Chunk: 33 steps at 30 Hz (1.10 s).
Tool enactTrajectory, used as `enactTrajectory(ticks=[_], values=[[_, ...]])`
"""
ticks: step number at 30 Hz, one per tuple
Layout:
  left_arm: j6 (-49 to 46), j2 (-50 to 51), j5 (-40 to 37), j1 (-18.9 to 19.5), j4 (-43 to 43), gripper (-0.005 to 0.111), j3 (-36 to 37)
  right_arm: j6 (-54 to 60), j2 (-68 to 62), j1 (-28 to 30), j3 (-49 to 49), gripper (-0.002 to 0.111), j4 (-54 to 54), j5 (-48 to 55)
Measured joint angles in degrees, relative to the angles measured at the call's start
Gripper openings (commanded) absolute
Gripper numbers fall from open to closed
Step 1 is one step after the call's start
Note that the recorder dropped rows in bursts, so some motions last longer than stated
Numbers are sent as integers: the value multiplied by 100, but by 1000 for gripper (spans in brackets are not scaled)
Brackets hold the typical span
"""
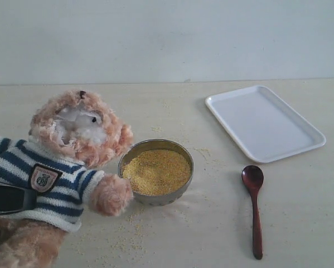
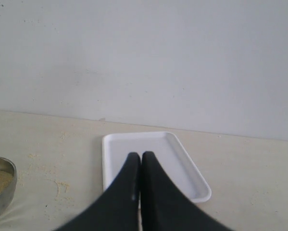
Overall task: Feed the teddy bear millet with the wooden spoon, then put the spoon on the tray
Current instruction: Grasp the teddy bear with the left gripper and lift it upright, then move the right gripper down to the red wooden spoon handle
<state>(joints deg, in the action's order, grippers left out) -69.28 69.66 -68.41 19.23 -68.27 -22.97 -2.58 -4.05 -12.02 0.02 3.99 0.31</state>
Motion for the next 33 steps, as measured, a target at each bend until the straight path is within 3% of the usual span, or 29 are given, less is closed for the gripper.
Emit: enactTrajectory(ticks=[13, 33], values=[[466, -1043, 447, 10, 47, 5, 202, 0, 0, 0, 0, 0, 0, 0], [476, -1082, 460, 10, 84, 5, 204, 0, 0, 0, 0, 0, 0, 0]])
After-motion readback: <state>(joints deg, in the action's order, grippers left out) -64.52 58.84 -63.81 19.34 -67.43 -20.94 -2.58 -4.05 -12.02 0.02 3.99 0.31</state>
